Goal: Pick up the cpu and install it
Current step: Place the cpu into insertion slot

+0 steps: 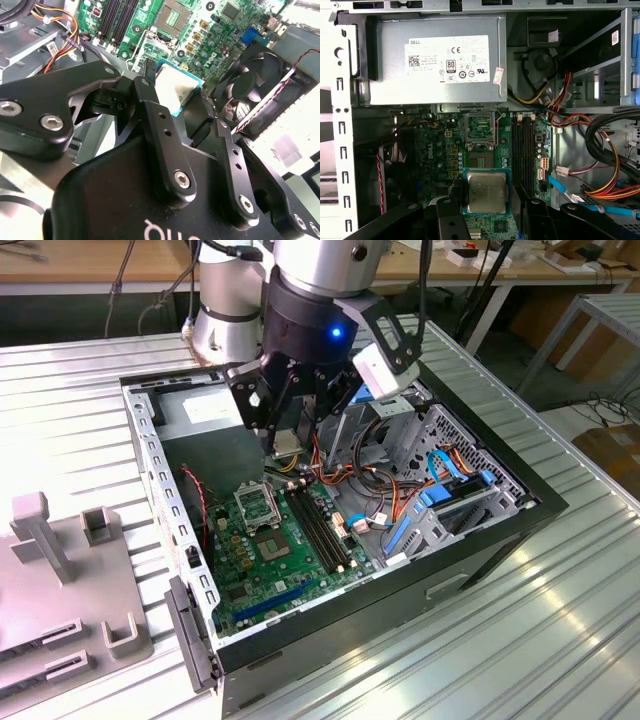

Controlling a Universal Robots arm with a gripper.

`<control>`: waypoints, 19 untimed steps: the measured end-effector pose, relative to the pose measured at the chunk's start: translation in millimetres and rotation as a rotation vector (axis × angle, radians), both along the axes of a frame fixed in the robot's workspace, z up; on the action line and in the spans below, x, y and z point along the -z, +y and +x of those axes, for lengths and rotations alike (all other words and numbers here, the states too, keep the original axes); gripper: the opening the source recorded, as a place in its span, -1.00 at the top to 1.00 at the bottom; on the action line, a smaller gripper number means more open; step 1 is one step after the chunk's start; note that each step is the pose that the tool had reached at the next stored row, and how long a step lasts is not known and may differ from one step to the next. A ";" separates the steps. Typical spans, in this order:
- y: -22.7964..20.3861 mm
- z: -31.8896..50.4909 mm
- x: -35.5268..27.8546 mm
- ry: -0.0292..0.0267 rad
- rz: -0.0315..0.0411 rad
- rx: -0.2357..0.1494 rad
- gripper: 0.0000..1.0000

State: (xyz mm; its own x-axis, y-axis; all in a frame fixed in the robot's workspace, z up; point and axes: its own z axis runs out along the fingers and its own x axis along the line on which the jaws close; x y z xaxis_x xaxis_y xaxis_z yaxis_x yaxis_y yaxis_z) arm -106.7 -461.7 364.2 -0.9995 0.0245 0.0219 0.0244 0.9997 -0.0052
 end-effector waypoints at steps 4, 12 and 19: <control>-0.4 -0.7 8.1 0.0000 0.0010 0.000 0.05; -2.8 -1.4 20.3 -0.0012 0.0068 0.000 0.05; -3.2 -2.8 21.9 0.0030 0.0071 0.000 0.05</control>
State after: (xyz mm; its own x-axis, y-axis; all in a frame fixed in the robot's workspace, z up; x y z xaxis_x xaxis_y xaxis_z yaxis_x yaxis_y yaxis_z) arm -109.5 -464.9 342.3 -0.9994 0.0242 0.0250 0.0243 0.9997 0.0018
